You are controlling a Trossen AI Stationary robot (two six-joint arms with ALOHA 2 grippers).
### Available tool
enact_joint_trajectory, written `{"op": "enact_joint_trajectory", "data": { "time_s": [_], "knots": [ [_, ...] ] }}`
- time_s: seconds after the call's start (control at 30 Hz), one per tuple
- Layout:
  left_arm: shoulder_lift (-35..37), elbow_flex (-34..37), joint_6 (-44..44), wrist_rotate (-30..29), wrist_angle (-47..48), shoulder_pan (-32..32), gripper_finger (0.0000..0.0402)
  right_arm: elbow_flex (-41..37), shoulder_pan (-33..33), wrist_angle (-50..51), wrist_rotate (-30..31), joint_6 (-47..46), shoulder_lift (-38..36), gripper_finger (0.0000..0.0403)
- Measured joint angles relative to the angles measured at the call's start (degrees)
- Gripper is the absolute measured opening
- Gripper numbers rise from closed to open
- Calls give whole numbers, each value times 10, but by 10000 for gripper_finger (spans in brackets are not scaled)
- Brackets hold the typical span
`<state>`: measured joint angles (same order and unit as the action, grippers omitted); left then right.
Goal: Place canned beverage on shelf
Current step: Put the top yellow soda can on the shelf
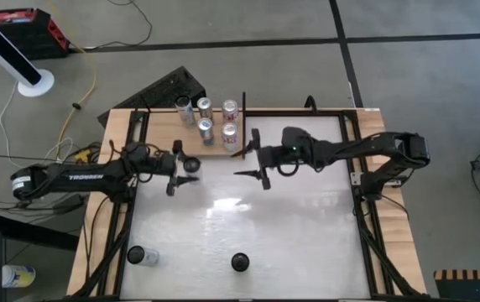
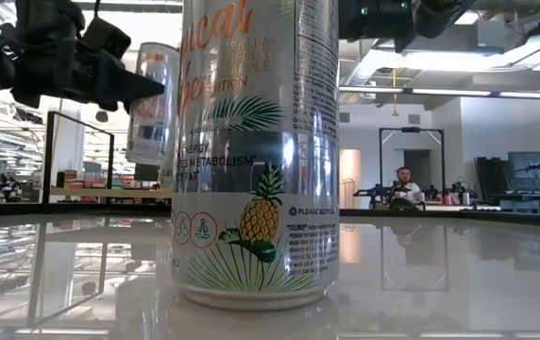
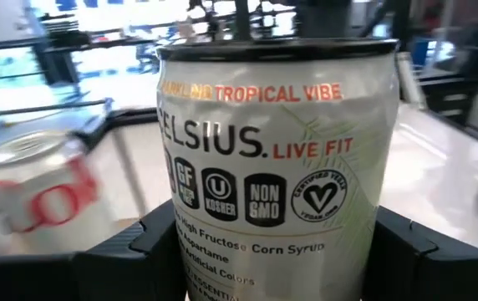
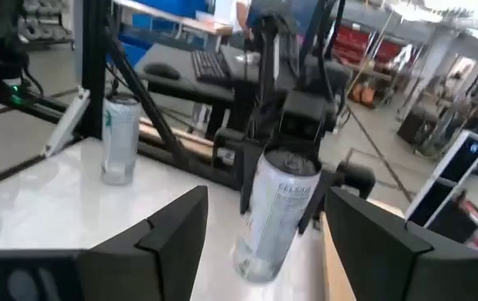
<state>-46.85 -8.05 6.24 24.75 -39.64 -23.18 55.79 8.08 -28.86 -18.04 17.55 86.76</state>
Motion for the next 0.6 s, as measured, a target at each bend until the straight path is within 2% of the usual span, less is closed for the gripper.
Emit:
{"op": "enact_joint_trajectory", "data": {
  "time_s": [0.13,0.3,0.37,0.6],
  "knots": [
    [0,0,-1,-23,-3,27,230,11,-19,-31,39,-29,11,265],
    [-11,-3,-24,-34,-8,65,230,60,-16,-10,43,-75,65,265],
    [-13,-3,-22,-56,-7,84,230,89,-21,-13,32,-81,92,266],
    [-12,-3,2,-122,0,119,230,196,-39,104,17,-67,160,278]
  ]
}}
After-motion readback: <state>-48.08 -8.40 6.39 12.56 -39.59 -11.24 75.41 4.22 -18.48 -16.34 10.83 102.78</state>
